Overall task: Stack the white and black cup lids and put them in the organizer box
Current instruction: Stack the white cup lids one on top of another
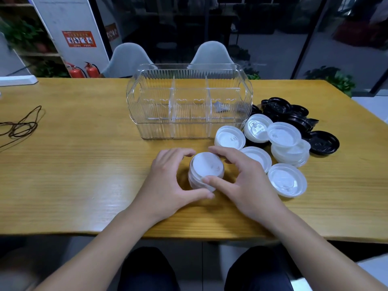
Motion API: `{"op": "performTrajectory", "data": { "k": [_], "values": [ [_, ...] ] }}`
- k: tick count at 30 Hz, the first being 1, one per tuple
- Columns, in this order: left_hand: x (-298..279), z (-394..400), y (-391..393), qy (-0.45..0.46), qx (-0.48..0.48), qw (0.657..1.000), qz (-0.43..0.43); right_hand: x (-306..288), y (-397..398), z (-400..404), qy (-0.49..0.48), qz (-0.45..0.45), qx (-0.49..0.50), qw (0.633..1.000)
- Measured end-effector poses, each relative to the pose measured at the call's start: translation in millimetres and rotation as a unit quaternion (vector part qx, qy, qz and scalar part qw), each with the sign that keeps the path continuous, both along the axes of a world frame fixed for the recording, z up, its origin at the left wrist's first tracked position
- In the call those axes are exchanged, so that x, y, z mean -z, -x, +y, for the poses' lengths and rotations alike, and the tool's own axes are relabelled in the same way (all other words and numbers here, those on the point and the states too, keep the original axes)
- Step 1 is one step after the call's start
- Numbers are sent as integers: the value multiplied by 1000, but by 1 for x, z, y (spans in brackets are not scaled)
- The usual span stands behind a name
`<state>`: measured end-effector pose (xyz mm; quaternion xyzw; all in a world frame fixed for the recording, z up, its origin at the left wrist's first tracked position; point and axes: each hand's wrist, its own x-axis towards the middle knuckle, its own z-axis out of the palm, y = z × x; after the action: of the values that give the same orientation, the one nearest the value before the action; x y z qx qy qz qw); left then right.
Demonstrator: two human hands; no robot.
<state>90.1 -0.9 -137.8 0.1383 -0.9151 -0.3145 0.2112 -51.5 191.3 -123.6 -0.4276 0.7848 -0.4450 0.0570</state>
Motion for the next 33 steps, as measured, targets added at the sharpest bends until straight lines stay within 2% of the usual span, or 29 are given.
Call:
{"op": "performTrajectory", "data": {
  "k": [3,5,9,21,33],
  "values": [
    [-2,-1,1,-13,1,996,-85,5,2,0,-26,-9,-1,1000],
    [-3,0,3,-4,5,994,-105,7,2,1,-37,-1,-11,999],
    [-2,-1,5,-16,-5,994,-105,7,0,1,-63,36,-43,996],
    [2,-7,6,-30,37,991,-127,-3,8,2,-79,-7,-88,993],
    [6,-8,7,-23,51,992,-116,9,-7,-5,-61,20,4,998]
  ]
}}
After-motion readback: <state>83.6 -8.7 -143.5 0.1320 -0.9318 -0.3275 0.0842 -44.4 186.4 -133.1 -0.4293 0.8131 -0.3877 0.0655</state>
